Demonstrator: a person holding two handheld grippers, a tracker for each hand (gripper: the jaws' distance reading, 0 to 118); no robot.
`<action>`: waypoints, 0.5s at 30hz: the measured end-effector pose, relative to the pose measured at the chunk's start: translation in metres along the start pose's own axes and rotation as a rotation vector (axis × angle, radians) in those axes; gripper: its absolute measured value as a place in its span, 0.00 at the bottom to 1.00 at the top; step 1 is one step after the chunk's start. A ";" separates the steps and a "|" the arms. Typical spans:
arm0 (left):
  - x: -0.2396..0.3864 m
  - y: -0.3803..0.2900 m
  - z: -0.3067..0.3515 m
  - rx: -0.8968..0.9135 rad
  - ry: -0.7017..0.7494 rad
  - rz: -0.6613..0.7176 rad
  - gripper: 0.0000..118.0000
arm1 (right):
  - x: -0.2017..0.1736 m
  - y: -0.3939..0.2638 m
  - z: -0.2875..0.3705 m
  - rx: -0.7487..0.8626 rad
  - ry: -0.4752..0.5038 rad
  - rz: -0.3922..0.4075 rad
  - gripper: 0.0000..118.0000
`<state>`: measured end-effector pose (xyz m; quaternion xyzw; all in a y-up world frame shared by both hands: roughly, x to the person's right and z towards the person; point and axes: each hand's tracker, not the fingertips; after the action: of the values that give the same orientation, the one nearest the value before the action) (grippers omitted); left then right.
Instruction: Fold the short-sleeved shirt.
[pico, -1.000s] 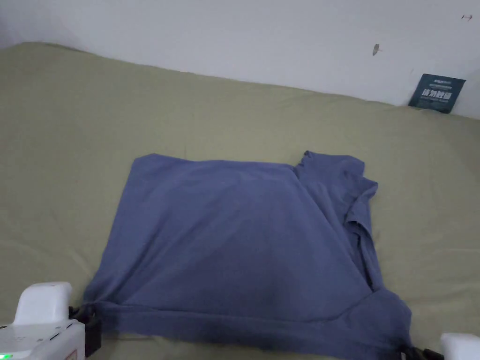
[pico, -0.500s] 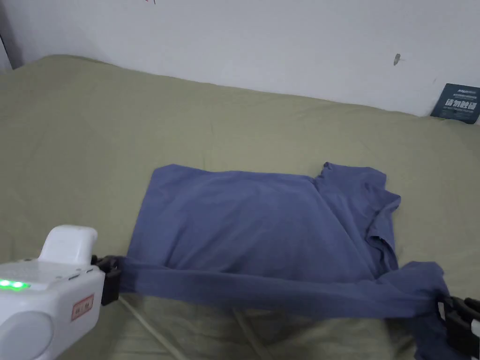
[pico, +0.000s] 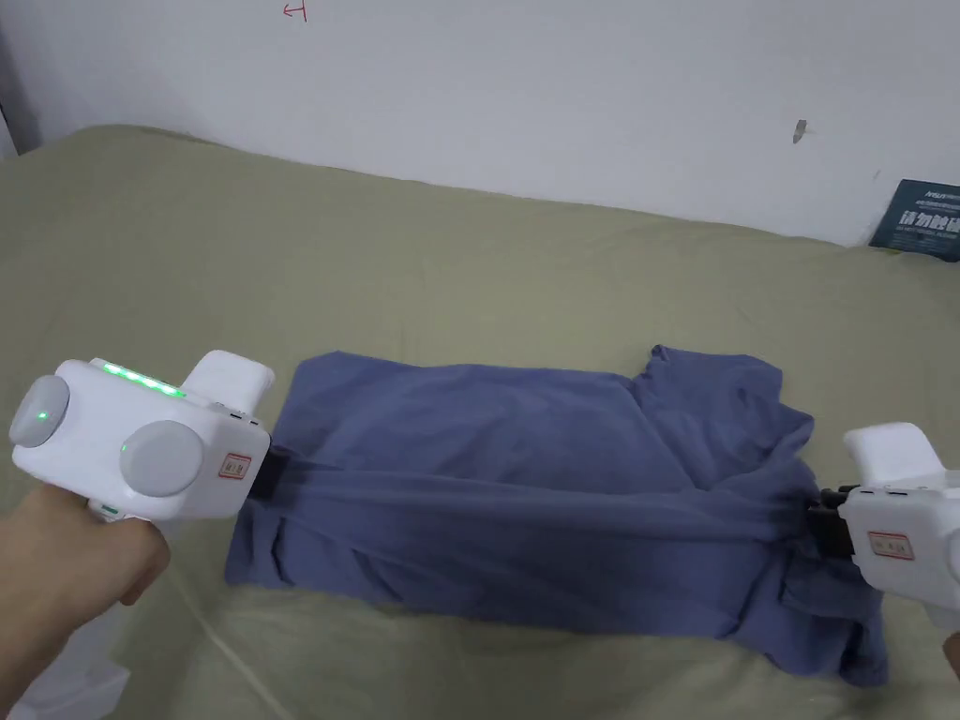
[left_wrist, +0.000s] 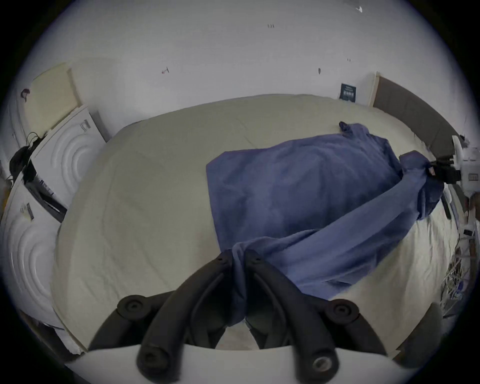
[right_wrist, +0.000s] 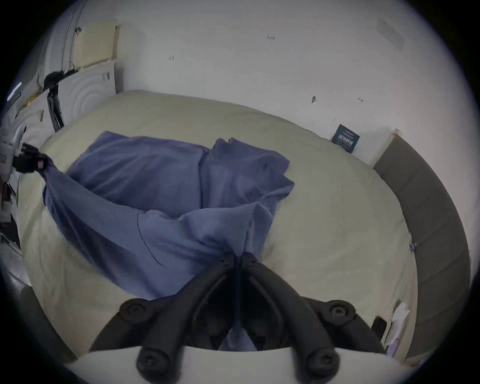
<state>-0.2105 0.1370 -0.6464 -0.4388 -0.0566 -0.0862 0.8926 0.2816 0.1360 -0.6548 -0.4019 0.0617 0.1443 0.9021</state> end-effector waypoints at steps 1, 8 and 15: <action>-0.001 0.001 -0.006 -0.021 -0.014 0.001 0.07 | 0.001 0.000 -0.007 -0.014 0.001 -0.005 0.05; -0.011 -0.010 -0.015 -0.024 -0.071 0.171 0.32 | 0.015 -0.005 -0.007 0.082 0.102 -0.234 0.61; -0.002 -0.028 0.094 0.406 0.023 0.318 0.45 | -0.008 -0.013 0.106 0.397 -0.039 -0.248 0.61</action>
<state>-0.2210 0.1948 -0.5682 -0.2532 0.0071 0.0634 0.9653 0.2776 0.2043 -0.5727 -0.2182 0.0217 0.0251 0.9753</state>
